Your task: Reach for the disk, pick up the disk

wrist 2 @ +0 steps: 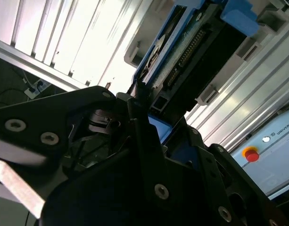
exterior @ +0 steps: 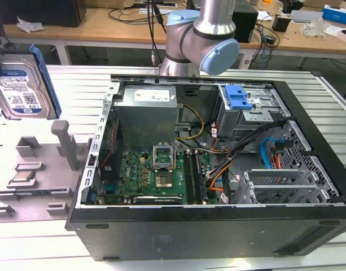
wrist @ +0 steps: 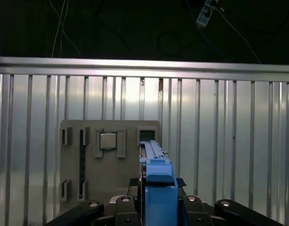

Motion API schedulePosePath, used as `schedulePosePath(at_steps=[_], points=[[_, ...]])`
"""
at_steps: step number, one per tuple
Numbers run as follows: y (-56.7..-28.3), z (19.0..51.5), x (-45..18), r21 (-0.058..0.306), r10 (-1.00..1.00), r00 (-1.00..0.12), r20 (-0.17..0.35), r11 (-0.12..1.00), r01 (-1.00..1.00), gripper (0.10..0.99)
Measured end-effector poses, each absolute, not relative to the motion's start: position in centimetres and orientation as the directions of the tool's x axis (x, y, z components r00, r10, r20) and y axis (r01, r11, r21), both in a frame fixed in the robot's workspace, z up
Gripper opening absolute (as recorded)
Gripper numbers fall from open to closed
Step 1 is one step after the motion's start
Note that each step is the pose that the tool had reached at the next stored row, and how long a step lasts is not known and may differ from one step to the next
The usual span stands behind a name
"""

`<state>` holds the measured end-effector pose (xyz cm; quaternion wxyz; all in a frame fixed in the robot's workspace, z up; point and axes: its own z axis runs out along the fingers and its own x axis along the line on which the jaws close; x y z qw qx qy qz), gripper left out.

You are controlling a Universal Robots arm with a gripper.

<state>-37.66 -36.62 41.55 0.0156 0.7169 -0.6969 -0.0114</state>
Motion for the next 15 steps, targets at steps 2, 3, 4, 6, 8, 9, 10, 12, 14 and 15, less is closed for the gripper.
schedulePosePath(at_steps=[2,3,4,6,8,9,10,12,14,15], points=[[-36.6,41.8,-37.7,0.038,-1.000,0.028,0.005,-0.028,-0.999,0.369],[-36.6,42.0,-37.6,0.038,-1.000,0.028,0.005,-0.028,-0.999,0.369],[-36.6,42.1,-37.6,0.038,-1.000,0.028,0.005,-0.028,-0.999,0.369],[-36.6,42.3,-37.6,0.038,-1.000,0.028,0.005,-0.028,-0.999,0.369],[-36.6,42.8,-37.6,0.038,-1.000,0.028,0.005,-0.028,-0.999,0.369],[-36.6,43.0,-37.6,0.038,-1.000,0.028,0.005,-0.028,-0.999,0.369],[-36.6,43.3,-37.6,0.038,-1.000,0.028,0.005,-0.028,-0.999,0.369],[-36.6,43.6,-37.6,0.038,-1.000,0.028,0.005,-0.028,-0.999,0.369],[-36.6,44.0,-37.6,0.038,-1.000,0.028,0.005,-0.028,-0.999,0.369],[-36.6,44.2,-37.6,0.038,-1.000,0.028,0.005,-0.028,-0.999,0.369]])
